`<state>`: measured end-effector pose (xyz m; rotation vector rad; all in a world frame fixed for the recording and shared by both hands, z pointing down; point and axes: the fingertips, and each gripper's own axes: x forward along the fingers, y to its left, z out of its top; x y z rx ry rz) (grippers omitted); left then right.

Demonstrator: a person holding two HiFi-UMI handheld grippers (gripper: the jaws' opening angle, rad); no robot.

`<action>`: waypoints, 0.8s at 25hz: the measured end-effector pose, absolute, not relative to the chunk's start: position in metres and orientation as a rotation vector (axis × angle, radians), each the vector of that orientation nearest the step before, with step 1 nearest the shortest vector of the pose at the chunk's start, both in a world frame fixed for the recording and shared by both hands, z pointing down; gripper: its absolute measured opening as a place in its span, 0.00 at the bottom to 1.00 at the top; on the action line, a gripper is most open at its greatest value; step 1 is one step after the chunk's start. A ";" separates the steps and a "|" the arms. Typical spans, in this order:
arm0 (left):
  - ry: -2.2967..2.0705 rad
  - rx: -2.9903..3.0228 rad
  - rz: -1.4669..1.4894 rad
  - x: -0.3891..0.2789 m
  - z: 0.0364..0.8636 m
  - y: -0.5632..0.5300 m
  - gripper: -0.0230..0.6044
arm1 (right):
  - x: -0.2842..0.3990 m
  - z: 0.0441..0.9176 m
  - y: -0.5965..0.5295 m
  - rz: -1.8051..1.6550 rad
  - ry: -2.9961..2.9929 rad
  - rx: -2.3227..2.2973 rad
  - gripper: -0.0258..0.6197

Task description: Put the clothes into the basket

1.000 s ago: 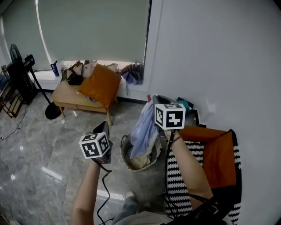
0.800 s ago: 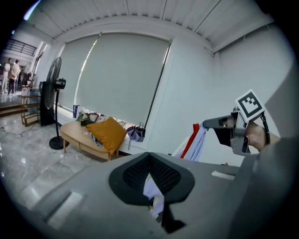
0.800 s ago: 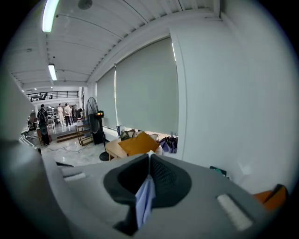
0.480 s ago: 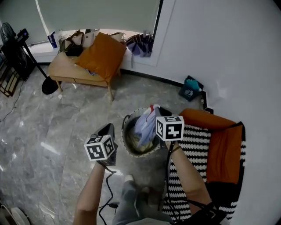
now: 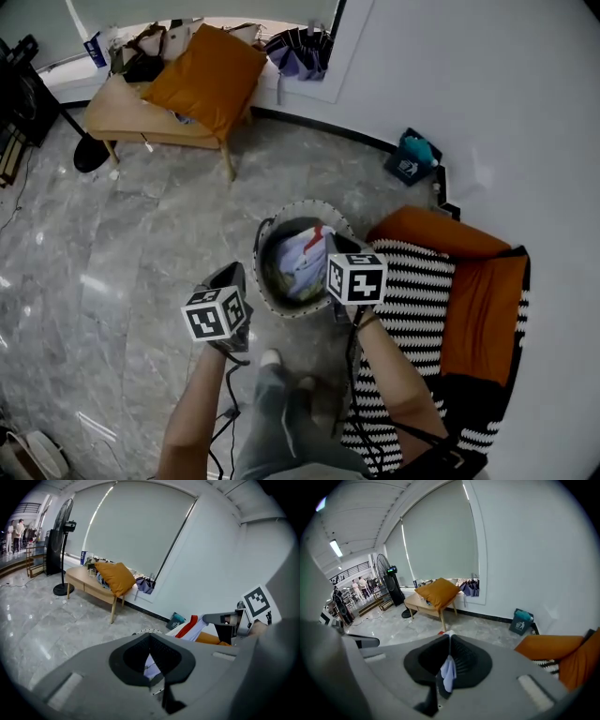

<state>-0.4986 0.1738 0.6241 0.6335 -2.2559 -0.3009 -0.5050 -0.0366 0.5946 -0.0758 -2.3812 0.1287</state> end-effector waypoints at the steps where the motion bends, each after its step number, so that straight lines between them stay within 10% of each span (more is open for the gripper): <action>1: -2.255 0.633 -0.302 -0.500 0.625 0.174 0.03 | -0.506 0.597 -0.037 0.129 -2.379 -0.074 0.07; 5: -2.255 0.628 -0.300 -0.507 0.629 0.176 0.03 | -0.512 0.604 -0.040 0.128 -2.376 -0.055 0.21; 20: -2.272 0.649 -0.286 -0.506 0.611 0.175 0.03 | -0.489 0.599 -0.059 0.198 -2.372 0.022 0.22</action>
